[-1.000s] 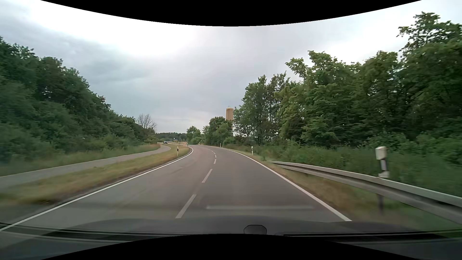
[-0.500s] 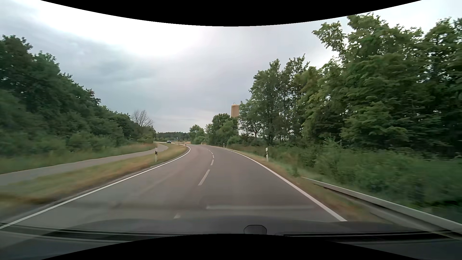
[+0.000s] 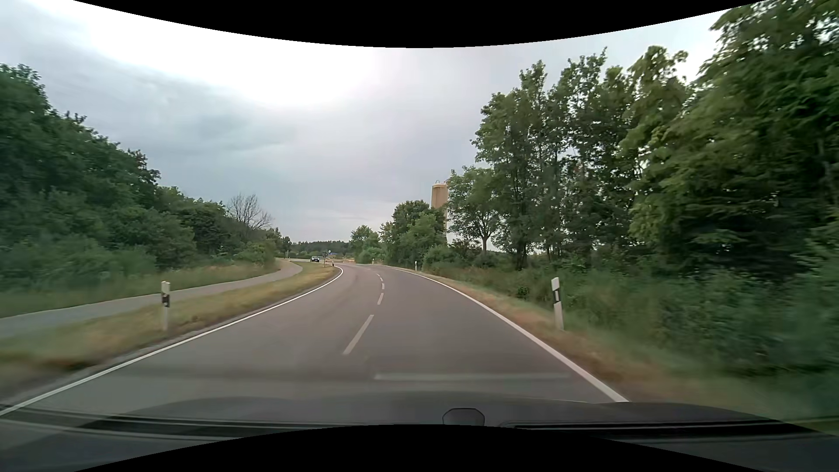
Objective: Follow the waypoints while adhering to traffic rules and regulations
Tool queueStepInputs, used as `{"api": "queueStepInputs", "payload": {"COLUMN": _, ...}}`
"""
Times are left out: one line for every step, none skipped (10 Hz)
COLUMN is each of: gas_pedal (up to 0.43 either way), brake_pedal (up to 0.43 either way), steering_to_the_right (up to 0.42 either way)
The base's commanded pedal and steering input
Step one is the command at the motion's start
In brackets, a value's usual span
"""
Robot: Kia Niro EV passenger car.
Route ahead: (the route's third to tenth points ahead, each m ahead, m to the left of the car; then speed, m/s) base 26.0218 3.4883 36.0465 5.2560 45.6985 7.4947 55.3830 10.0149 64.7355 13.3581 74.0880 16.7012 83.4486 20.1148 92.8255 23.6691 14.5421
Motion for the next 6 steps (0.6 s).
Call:
{"api": "queueStepInputs", "payload": {"gas_pedal": 0.138, "brake_pedal": 0.0, "steering_to_the_right": -0.028}}
{"api": "queueStepInputs", "payload": {"gas_pedal": 0.138, "brake_pedal": 0.0, "steering_to_the_right": -0.028}}
{"api": "queueStepInputs", "payload": {"gas_pedal": 0.138, "brake_pedal": 0.0, "steering_to_the_right": -0.028}}
{"api": "queueStepInputs", "payload": {"gas_pedal": 0.138, "brake_pedal": 0.0, "steering_to_the_right": -0.028}}
{"api": "queueStepInputs", "payload": {"gas_pedal": 0.138, "brake_pedal": 0.0, "steering_to_the_right": -0.028}}
{"api": "queueStepInputs", "payload": {"gas_pedal": 0.138, "brake_pedal": 0.0, "steering_to_the_right": -0.03}}
